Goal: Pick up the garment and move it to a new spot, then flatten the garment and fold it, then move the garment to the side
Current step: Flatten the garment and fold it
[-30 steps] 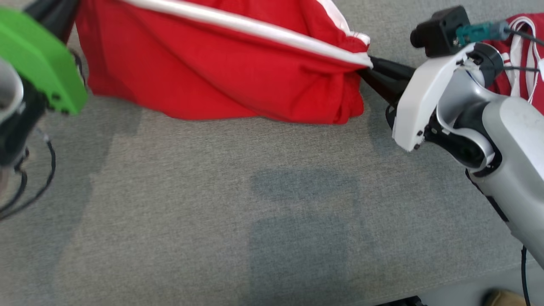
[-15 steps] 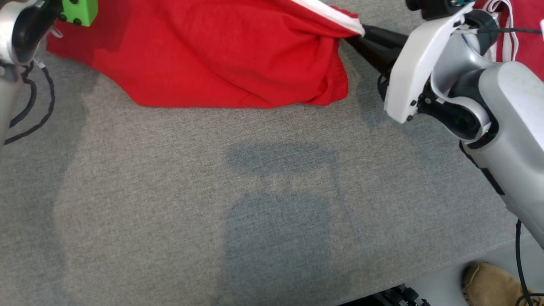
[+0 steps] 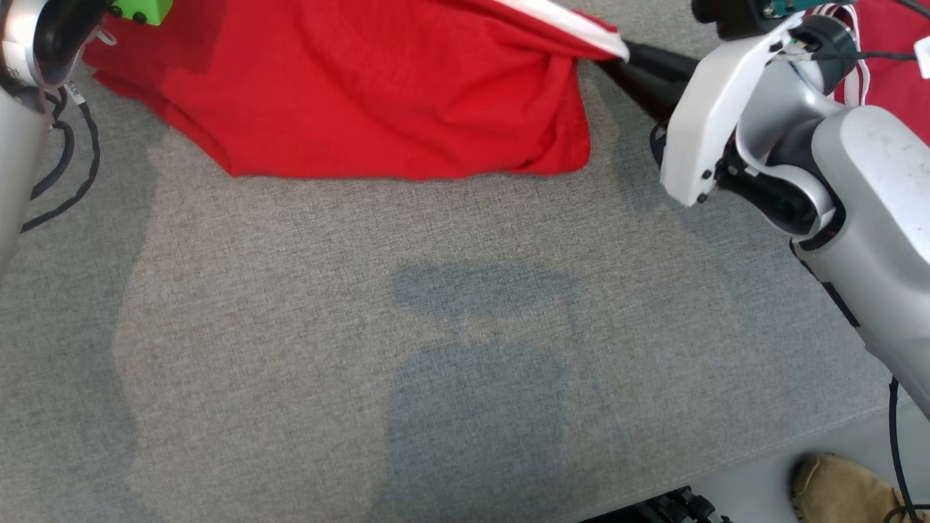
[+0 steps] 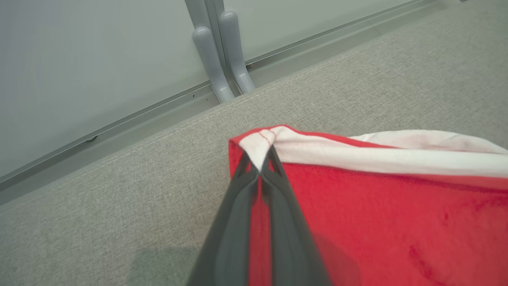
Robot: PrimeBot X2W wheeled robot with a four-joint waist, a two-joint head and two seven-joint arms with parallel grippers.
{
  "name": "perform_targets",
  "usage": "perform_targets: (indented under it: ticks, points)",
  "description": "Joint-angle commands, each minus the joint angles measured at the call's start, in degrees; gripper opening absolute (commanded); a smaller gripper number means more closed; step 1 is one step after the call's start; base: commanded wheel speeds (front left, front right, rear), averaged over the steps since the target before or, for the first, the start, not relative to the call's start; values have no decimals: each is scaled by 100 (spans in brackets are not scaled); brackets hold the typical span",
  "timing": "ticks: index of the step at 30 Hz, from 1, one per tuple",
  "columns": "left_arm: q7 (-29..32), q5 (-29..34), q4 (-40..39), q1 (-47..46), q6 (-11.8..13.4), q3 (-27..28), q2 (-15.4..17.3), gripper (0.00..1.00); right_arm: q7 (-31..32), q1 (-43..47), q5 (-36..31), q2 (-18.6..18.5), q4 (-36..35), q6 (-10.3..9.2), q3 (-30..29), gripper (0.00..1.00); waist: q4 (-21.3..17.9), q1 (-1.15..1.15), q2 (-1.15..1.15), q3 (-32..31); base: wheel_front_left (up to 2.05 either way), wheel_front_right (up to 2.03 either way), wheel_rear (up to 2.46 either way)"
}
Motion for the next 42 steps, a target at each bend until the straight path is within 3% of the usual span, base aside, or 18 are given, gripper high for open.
perform_targets:
  ticks: [1,2,3,4,8,9,10,12,18,26,33,37,42]
  points:
    - [-48,29,46,-107,-23,10,1,0,-91,-45,-105,3,41,-5,-70,0,6,0,0,-6,0,0,0]
    - [-100,45,88,-123,-1,15,-16,0,-179,-66,-168,30,74,-5,-112,36,12,0,0,-5,0,0,0]
    - [-152,68,128,-117,16,6,-41,4,-289,-77,-261,69,103,-5,-153,90,20,0,0,-7,0,0,0]
    - [-199,84,179,-98,10,-16,-54,13,-365,-73,-363,91,162,-5,-200,100,24,0,0,-11,0,0,0]
    - [-225,6,361,55,-1,-52,-155,22,-470,-9,-598,176,234,-4,-176,100,35,0,0,-42,0,0,0]
    - [-253,-4,392,81,-6,-60,-172,28,-478,25,-629,182,218,-4,-161,100,37,0,0,-55,0,0,0]
    - [-295,-14,410,104,1,-61,-186,40,-499,62,-641,190,195,-4,-156,100,39,0,0,-74,0,0,0]
    - [-382,-30,447,170,0,-66,-222,100,-554,132,-681,172,126,-4,-183,100,49,0,0,-128,0,0,0]
    - [-739,-140,463,521,-27,-49,-330,100,-736,686,-868,-108,-281,-5,-480,100,118,0,0,-452,0,0,0]
    - [-2012,-51,-117,1427,193,124,-209,100,-1716,1815,-1959,-181,-842,-6,-1400,100,222,0,0,-945,0,0,0]
    - [-3151,-15,-613,2347,490,259,-347,100,-3274,3140,-3074,308,-1346,-7,-2913,100,518,0,0,-1045,0,0,0]
    - [-3696,14,-439,2407,400,302,-476,100,-3895,3748,-3539,680,-1374,-6,-3650,100,645,0,0,-932,0,0,0]
    - [-3902,-235,239,2343,115,335,-696,100,-3998,4130,-3750,1116,-1317,-7,-4025,100,683,0,0,-811,0,0,0]
